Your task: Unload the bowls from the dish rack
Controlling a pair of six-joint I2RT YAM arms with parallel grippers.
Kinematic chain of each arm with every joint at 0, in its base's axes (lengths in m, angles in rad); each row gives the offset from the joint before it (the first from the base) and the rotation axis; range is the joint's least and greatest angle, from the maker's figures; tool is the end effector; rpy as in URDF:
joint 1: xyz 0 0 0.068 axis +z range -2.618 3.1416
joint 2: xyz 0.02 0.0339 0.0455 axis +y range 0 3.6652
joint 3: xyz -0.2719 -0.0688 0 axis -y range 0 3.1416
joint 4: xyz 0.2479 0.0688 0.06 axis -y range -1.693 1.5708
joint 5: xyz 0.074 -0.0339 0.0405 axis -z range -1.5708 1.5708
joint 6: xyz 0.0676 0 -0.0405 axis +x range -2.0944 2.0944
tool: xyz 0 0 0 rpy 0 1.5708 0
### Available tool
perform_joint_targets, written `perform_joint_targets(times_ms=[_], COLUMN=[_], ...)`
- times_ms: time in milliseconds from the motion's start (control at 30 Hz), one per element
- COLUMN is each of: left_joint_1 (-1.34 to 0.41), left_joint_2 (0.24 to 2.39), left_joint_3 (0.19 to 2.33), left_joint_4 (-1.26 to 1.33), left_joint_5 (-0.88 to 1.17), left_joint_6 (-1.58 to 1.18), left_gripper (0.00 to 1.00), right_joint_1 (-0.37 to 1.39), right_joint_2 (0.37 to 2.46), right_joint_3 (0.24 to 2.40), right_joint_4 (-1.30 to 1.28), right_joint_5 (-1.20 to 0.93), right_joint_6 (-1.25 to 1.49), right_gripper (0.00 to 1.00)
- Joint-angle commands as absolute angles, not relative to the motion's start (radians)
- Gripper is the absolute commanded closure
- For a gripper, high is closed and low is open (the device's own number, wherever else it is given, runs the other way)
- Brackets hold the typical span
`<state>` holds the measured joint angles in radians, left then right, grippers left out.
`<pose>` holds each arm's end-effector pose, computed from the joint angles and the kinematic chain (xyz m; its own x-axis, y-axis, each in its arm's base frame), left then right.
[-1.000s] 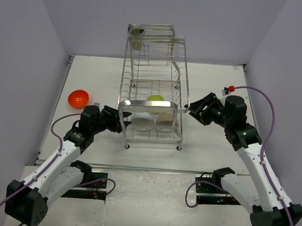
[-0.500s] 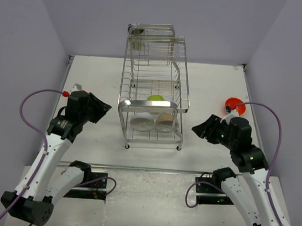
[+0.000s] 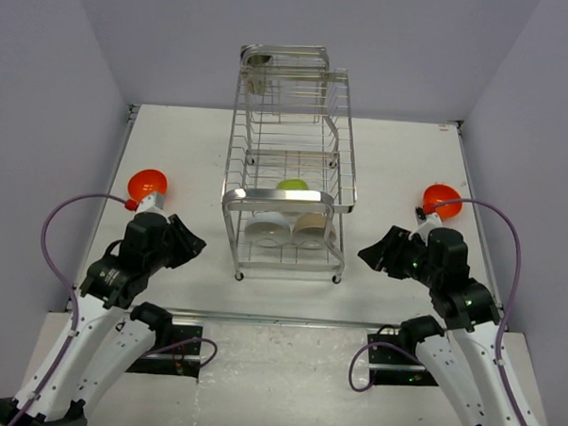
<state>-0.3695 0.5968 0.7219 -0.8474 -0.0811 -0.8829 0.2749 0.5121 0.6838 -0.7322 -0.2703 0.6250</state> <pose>0.1322 -0.0453 0.2633 -0.6257 -0.5834 -0.5177 -0.2837 0.7885 -0.5457 0.1249 0.0540 0.2742 -0.6953 0.3897 -0.6038 -0.0893 0.7868 0.6107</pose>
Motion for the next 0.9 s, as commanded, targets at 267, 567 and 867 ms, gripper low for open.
perform_joint_targets(times_ms=[267,567,867], left_joint_1=[-0.376,-0.376,-0.376], left_joint_2=[0.509,0.511,0.529], left_joint_3=[0.692,0.615,0.474], left_joint_4=[-0.824,-0.747,-0.566], left_joint_5=[0.218,0.434,0.519], left_joint_6=[-0.847,-0.880,-0.960], left_gripper=[0.79,1.00,1.00], right_joint_1=[0.298,0.299,0.299], right_joint_2=[0.459,0.452,0.495], right_joint_3=[0.707,0.611,0.500], right_joint_4=[-0.764,-0.645,-0.444], right_joint_5=[-0.411,-0.633,-0.718], right_joint_6=[0.638,0.669,0.753], right_gripper=[0.85,1.00,1.00])
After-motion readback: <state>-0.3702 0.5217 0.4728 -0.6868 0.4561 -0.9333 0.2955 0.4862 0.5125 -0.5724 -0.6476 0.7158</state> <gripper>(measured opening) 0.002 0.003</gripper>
